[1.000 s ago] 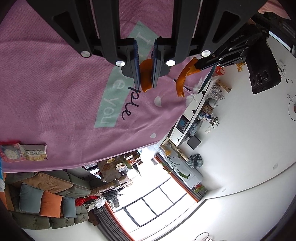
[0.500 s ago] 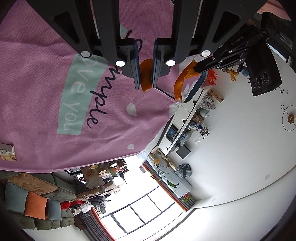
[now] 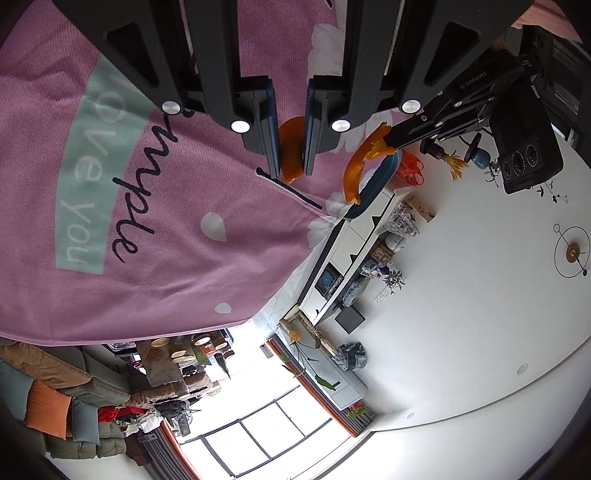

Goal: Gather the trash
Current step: 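Carry both orange peels with both tools over the teal bin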

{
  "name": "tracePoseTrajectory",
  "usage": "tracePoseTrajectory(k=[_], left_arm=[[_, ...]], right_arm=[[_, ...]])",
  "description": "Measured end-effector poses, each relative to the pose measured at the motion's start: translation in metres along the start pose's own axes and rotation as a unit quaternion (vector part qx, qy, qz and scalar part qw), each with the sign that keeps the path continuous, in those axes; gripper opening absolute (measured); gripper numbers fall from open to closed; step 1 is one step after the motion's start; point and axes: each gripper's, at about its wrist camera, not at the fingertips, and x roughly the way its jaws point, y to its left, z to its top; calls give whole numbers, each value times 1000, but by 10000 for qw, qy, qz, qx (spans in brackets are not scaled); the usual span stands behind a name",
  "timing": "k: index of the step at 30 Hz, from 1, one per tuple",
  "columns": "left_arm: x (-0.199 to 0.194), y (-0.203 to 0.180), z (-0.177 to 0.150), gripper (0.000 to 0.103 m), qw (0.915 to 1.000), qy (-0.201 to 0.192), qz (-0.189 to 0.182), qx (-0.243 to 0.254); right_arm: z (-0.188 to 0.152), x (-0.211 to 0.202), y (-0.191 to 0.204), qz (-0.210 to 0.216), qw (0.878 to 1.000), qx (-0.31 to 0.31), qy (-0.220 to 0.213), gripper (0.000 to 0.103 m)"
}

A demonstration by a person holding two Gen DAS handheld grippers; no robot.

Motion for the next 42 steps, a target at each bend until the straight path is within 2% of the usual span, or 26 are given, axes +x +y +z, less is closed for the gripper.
tracePoseTrajectory(k=[18,42], left_arm=[[-25,36,-6,3,9990,-110,343,-266],[-44,59,-7,3,9965,-318,610,-483]], right_arm=[[6,32,30,265,9991,-214,258,11],[12,61,57,461,9970,-447,427,11]])
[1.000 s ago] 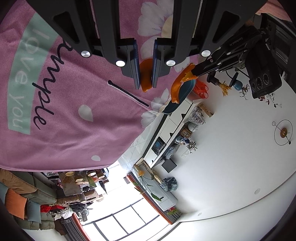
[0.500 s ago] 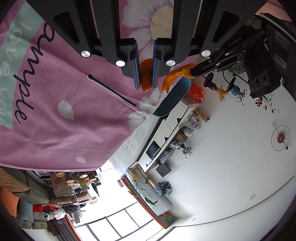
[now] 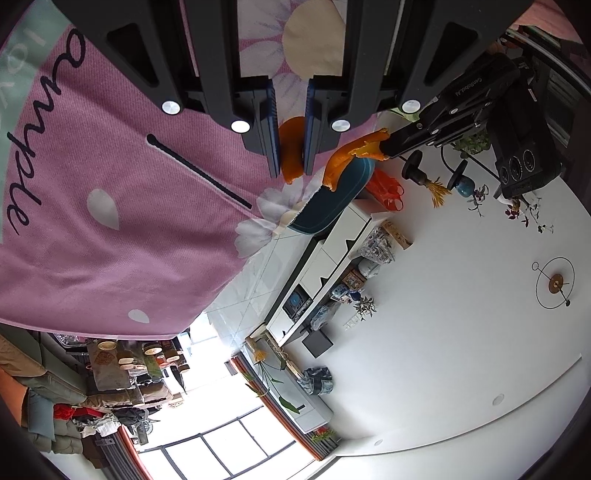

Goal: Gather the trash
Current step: 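Carry both orange peels with both tools over the teal bin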

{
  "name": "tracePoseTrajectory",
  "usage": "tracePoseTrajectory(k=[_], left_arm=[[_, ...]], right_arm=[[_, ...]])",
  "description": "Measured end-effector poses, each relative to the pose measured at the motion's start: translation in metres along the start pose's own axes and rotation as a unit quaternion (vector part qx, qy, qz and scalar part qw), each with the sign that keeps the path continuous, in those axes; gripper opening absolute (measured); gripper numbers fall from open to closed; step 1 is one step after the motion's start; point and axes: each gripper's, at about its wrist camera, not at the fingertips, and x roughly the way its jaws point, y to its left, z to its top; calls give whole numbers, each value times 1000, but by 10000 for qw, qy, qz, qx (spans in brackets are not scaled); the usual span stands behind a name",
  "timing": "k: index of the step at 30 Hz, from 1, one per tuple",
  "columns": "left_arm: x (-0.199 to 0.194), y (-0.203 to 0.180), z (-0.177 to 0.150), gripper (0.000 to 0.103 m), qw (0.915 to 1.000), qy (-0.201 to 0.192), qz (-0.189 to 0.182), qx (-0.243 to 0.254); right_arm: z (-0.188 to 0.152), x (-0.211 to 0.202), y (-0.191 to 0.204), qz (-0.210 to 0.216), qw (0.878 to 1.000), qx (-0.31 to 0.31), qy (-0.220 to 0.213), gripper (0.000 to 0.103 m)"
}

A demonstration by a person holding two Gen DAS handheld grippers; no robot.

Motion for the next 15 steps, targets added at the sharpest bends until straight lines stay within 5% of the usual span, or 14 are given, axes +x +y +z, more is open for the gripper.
tracePoseTrajectory(k=[15], left_arm=[[-7,21,5,3,9997,-100,179,-162]], right_arm=[[7,17,11,111,9999,-88,81,11]])
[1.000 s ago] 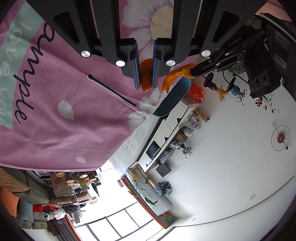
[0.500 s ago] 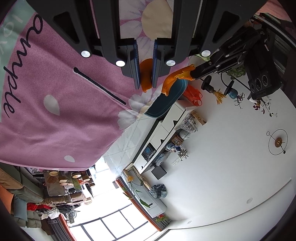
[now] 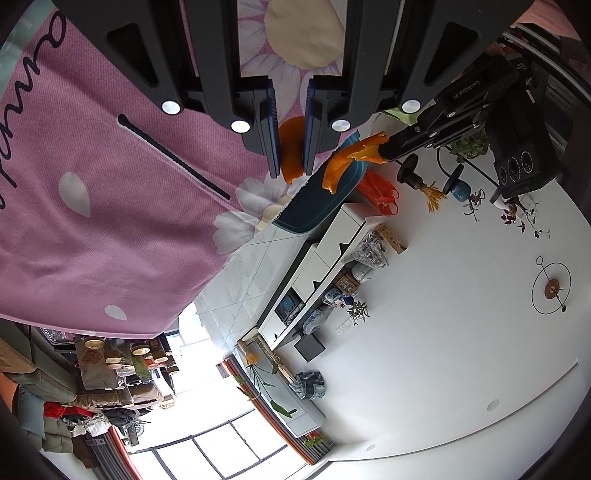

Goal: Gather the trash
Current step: 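Carry both orange peels with both tools over the teal bin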

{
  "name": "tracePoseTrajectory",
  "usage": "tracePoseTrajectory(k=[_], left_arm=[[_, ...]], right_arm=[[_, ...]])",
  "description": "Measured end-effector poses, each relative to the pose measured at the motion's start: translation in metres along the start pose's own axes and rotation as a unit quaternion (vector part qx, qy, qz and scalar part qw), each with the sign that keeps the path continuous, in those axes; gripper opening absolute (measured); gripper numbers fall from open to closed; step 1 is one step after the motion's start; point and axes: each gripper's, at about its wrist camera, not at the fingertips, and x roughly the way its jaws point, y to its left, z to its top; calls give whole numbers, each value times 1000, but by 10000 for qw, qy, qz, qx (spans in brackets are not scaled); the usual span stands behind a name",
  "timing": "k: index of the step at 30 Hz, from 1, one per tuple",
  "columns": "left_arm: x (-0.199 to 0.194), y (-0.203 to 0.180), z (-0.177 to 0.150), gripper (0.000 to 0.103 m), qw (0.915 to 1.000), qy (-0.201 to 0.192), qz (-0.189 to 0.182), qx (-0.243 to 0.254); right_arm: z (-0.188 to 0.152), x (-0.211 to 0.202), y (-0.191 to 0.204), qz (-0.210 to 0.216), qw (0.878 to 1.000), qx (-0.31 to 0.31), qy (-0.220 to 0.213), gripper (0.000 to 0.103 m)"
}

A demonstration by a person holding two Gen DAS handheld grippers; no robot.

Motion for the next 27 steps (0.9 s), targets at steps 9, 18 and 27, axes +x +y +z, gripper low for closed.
tracePoseTrajectory(k=[9,18,27], left_arm=[[-2,12,3,3,9999,-56,112,-97],[0,23,4,3,9995,-75,217,-203],[4,34,5,3,9990,-73,338,-285]], right_arm=[[6,10,10,56,9999,-98,75,11],[12,24,20,109,9996,-214,163,11],[17,39,27,152,9991,-287,263,11]])
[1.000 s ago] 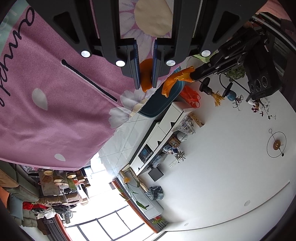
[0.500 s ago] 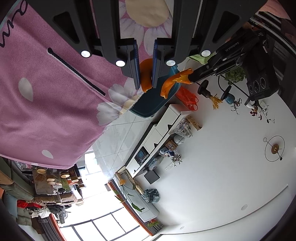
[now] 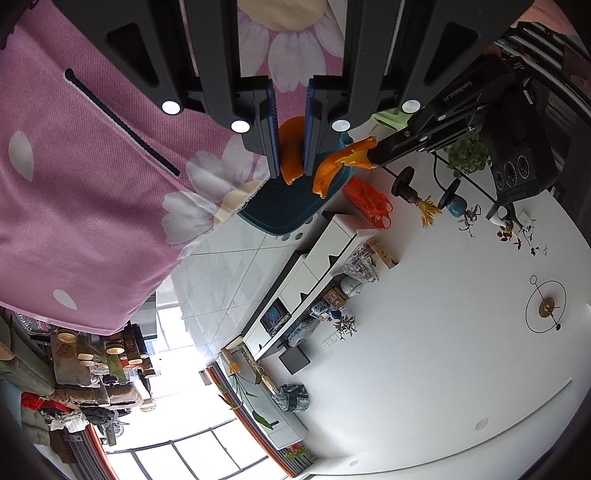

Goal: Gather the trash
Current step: 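Carry both orange peels with both tools over the teal bin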

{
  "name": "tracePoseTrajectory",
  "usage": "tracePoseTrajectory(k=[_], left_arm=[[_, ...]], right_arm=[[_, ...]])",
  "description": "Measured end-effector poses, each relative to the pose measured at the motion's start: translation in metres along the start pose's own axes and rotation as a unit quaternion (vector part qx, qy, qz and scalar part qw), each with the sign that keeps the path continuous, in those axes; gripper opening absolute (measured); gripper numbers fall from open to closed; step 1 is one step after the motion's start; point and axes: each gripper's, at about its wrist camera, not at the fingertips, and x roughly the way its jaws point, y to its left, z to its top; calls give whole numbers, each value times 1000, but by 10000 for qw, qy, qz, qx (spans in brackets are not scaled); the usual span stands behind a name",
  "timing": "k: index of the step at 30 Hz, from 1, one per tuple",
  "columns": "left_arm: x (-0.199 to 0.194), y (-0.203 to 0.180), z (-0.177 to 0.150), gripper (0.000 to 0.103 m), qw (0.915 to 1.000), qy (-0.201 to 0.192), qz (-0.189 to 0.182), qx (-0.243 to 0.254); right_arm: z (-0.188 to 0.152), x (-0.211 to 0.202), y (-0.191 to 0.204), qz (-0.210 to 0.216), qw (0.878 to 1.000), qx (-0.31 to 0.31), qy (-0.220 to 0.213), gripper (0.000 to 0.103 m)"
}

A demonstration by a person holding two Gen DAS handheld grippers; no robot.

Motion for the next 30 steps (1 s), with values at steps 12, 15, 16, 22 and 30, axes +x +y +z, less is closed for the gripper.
tracePoseTrajectory(k=[12,15,16,22,30], left_arm=[[9,12,1,3,9998,61,155,-99],[11,15,1,3,9997,68,176,-126],[12,16,1,3,9997,71,182,-137],[18,19,2,3,9995,86,241,-175],[29,22,4,3,9991,128,348,-219]], right_arm=[[6,19,9,2,9999,-117,123,11],[7,24,11,-4,9998,-121,153,11],[8,25,11,-2,9998,-121,165,11],[12,34,14,-35,9996,-157,217,11],[16,47,17,-104,9993,-204,289,11]])
